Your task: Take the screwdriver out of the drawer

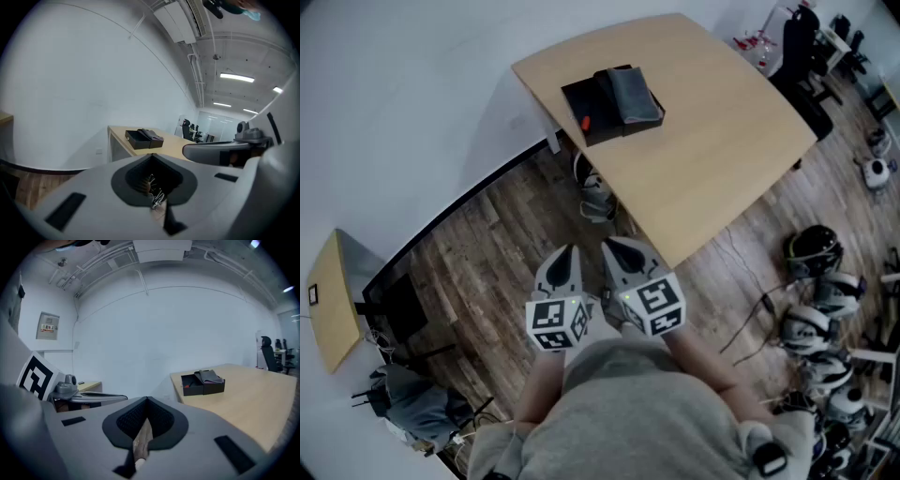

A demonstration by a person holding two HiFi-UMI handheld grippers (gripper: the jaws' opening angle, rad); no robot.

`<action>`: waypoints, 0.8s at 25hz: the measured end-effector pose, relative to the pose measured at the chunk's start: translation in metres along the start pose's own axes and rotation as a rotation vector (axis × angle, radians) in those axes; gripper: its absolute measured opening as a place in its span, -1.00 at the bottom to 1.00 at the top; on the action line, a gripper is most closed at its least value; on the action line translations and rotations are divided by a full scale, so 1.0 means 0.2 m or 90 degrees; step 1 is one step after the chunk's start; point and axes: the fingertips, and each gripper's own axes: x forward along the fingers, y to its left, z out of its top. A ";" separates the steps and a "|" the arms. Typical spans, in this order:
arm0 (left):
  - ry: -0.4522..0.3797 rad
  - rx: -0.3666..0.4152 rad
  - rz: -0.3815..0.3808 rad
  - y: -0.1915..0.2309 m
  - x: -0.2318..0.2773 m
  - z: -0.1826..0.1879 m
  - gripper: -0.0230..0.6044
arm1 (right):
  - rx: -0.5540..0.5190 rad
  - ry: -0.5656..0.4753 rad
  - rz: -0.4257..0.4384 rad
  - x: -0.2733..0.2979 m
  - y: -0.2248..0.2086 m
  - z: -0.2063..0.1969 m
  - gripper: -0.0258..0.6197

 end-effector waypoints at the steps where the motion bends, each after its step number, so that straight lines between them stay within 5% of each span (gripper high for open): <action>1: -0.003 -0.006 0.003 0.00 -0.04 0.00 -0.93 | -0.003 -0.001 0.002 -0.02 0.03 -0.01 -0.92; 11: -0.028 -0.028 0.041 0.09 -0.26 0.00 -0.93 | -0.049 0.012 0.032 -0.01 0.20 -0.03 -0.92; 20: -0.041 -0.025 0.037 0.23 -0.21 0.11 -0.93 | -0.045 0.022 0.031 0.18 0.21 0.04 -0.92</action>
